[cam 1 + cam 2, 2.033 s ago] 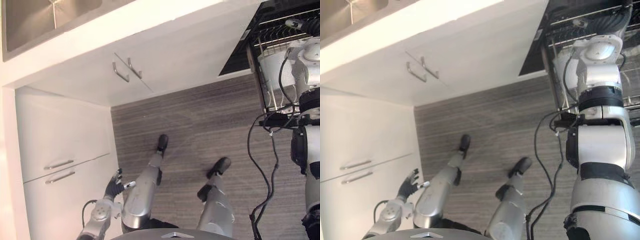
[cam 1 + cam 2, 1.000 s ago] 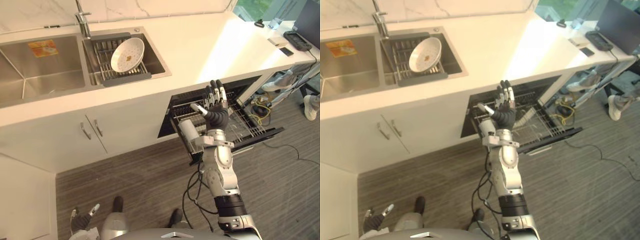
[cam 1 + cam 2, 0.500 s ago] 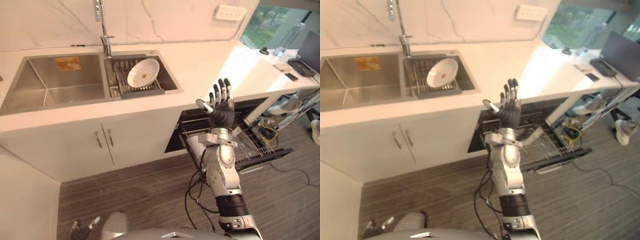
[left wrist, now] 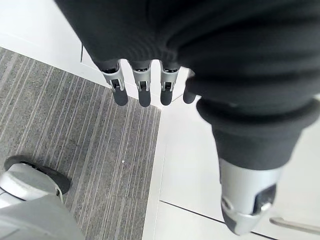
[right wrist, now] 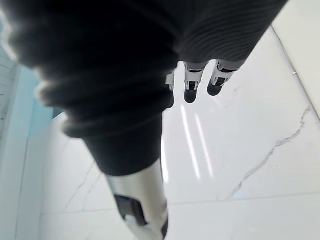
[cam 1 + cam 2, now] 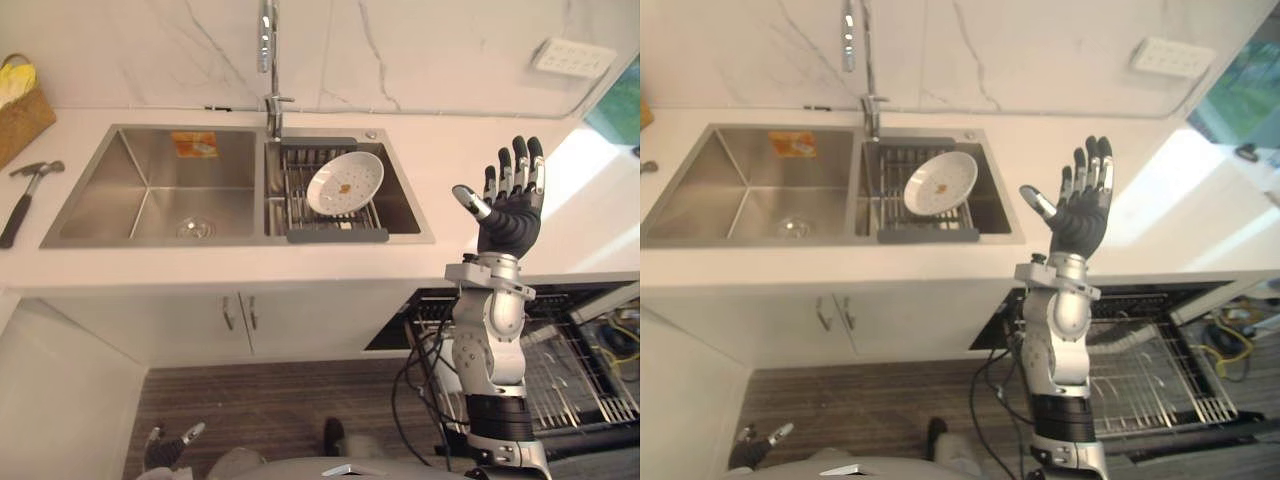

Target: Walk over to the sink, pick up the cup, carry it to the dishwasher, place the cup inside the dishwasher, then close the dishwasher door

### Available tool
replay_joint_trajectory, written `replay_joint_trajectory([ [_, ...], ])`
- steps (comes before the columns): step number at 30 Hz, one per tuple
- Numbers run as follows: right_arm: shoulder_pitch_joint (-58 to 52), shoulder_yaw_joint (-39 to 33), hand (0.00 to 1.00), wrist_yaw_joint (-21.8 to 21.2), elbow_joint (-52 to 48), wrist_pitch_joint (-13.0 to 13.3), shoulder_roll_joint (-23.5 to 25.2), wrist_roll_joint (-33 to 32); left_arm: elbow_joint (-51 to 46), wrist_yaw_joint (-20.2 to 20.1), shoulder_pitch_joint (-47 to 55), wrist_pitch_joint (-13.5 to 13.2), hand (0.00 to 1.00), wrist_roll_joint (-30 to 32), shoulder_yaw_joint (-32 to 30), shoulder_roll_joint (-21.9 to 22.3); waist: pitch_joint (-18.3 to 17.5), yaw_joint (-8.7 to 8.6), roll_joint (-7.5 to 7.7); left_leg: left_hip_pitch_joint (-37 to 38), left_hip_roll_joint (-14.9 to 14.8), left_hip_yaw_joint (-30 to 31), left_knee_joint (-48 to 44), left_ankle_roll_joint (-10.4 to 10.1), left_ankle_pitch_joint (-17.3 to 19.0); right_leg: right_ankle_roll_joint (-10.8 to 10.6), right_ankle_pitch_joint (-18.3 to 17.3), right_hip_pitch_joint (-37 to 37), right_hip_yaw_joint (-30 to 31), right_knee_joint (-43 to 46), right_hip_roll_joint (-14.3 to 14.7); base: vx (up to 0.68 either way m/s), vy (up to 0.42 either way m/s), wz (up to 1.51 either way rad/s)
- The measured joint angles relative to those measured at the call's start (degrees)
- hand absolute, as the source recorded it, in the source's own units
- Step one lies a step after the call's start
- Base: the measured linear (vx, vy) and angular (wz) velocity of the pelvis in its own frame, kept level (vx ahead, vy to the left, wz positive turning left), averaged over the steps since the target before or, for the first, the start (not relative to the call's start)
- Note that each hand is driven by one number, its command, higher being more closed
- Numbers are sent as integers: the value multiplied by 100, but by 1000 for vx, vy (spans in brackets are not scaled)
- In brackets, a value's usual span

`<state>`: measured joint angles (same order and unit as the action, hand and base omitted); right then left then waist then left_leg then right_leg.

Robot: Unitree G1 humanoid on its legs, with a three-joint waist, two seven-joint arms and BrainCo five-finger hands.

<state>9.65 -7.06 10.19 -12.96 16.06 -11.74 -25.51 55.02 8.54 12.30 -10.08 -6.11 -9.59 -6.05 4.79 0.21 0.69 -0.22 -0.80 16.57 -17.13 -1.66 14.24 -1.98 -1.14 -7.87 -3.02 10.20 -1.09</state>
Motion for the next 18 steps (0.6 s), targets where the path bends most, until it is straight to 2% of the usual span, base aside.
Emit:
replay_joint_trajectory([
  [1, -3, 2, 0, -3, 19, -44, 2, 2, 15, 0, -25, 0, 0, 4, 0, 23, 3, -4, -6, -26, -22, -84, -157, -12, 6, 22, -2, 105, -31, -81, 25, 347, -107, 24],
  [3, -12, -9, 0, -7, 32, -135, 12, 20, 1, -1, -113, -8, 0, 53, 58, 134, 73, -1, 9, -444, -61, -637, -1547, -279, -4, 125, -55, 774, -134, -470, 38, 317, -62, 26],
  [5, -26, -16, 0, 11, 41, -131, 46, 125, -26, -8, -158, -13, 0, 125, 85, 118, 139, 57, 4, -610, -279, -1087, -1965, -199, 209, 157, -79, 1205, -219, -599, 24, 206, -43, 14],
  [6, -28, -27, 0, 41, 40, -130, 36, 183, -41, -6, -175, -17, 0, 205, 121, 117, 141, 89, 36, -725, -392, -1260, -1555, -197, 175, 148, -100, 1287, -235, -601, -19, 141, -4, 6],
  [7, -26, -43, 0, 53, 37, -129, 25, 264, -42, -6, -194, -17, 0, 241, 149, 117, 125, 115, 3, -745, -429, -1351, -1133, -209, 0, 104, -136, 1305, -235, -600, -53, 123, 59, 6],
  [8, -17, -70, 0, 85, 28, -129, -30, 374, -45, -2, -209, -17, 0, 303, 217, 144, 96, 118, -103, -790, -479, -1418, -405, -230, -555, 20, -214, 1304, -256, -601, -61, 107, 126, 6],
  [9, -8, -160, 0, 160, 67, -141, -44, 559, -44, -10, -251, -21, 0, 319, 315, 198, 114, 141, -257, -741, -500, -1371, 98, -290, -964, -96, -334, 1331, -233, -598, -50, 109, 161, 10],
  [10, -17, -156, 0, 269, 77, -271, 24, 635, -70, -2, -244, -31, 0, 355, 325, 159, 145, 144, -186, -611, -390, -1378, 348, -259, -1104, -105, -317, 1326, -228, -591, -178, 100, 168, 13],
  [11, -6, -151, 0, 309, 77, -382, 12, 813, -75, -2, -259, -27, 0, 409, 358, 121, 180, 138, -74, -511, -254, -1402, 624, -161, -1209, -204, -376, 1306, -223, -591, -285, 71, 127, 9],
  [13, 164, -119, 0, 351, 77, -633, 4, 1034, -50, 10, -232, -21, 0, 409, 370, 32, 219, 216, 27, -342, -189, -1574, 913, -105, -1316, -241, -352, 1264, -72, -602, -371, 54, 83, -19],
  [17, 305, -216, 0, 352, 43, -830, -33, 1065, -28, 117, -83, -18, 0, 408, 348, -15, 160, 178, 141, 45, -157, -1829, 1598, -82, -1568, -277, -312, 1210, 108, -686, -456, 47, 17, -33],
  [18, 243, -310, 0, 346, 40, -947, -45, 1061, -23, 114, -73, -20, 0, 418, 344, -44, 130, 120, 162, 121, -159, -1838, 1834, -90, -1694, -293, -301, 1182, 111, -707, -446, 46, -33, -6],
])
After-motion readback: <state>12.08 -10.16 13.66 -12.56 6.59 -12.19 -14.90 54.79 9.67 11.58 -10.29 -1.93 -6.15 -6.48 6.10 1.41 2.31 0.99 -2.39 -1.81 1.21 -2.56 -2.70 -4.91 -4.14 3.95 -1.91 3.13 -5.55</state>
